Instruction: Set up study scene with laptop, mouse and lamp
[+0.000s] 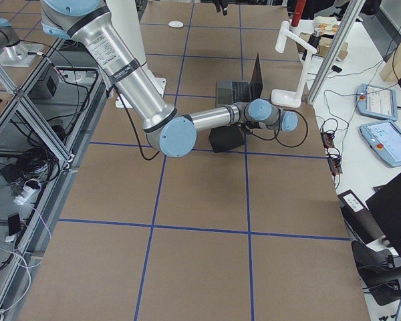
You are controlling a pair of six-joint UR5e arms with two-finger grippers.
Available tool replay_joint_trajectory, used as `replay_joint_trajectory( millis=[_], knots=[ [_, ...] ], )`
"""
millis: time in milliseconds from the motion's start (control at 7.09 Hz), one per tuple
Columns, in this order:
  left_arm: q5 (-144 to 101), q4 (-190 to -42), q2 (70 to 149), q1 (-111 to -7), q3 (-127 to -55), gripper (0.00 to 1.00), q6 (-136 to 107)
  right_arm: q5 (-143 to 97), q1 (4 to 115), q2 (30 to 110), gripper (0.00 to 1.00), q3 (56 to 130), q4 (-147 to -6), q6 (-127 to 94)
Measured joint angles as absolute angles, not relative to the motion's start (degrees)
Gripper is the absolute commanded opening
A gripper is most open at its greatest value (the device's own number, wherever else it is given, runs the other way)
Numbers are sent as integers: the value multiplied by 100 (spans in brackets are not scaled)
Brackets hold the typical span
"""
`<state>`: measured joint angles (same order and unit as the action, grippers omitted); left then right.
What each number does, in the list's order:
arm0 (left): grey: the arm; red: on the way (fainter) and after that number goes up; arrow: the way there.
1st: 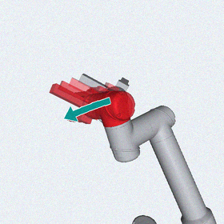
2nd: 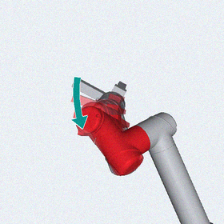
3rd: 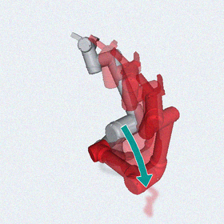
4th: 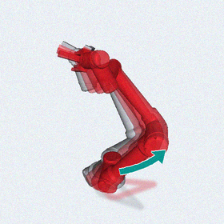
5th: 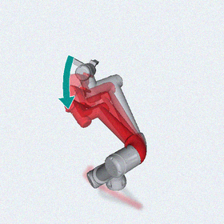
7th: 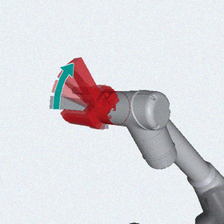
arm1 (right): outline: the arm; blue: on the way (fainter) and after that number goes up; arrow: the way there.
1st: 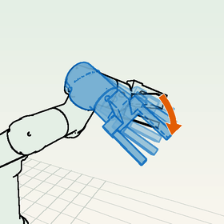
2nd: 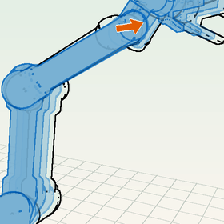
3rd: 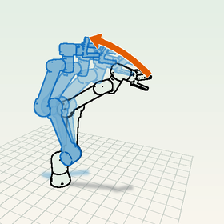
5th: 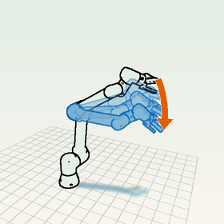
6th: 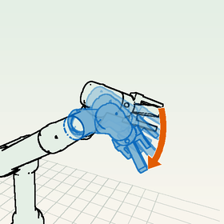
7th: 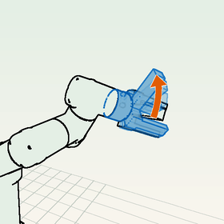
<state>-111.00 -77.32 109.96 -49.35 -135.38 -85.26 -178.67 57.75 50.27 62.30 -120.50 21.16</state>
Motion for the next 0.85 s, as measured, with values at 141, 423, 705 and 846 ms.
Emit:
replay_joint_trajectory(
  millis=[141,423,705,846],
  knots=[
    [-11100,-7722,10991,-4938,-13556,100,-8525,-17986,5740,4917,95,6105,-12050,2109],
    [-11101,-7717,10990,-4939,-13568,100,-8531,-18186,5789,4799,96,6027,-12050,2102],
    [-11101,-7717,10989,-4939,-13566,100,-8534,-18222,6080,4733,96,6007,-12050,2102],
    [-11101,-7717,10985,-4940,-13557,100,-8526,-18200,6243,4770,93,6010,-12050,2100]
  ],
)
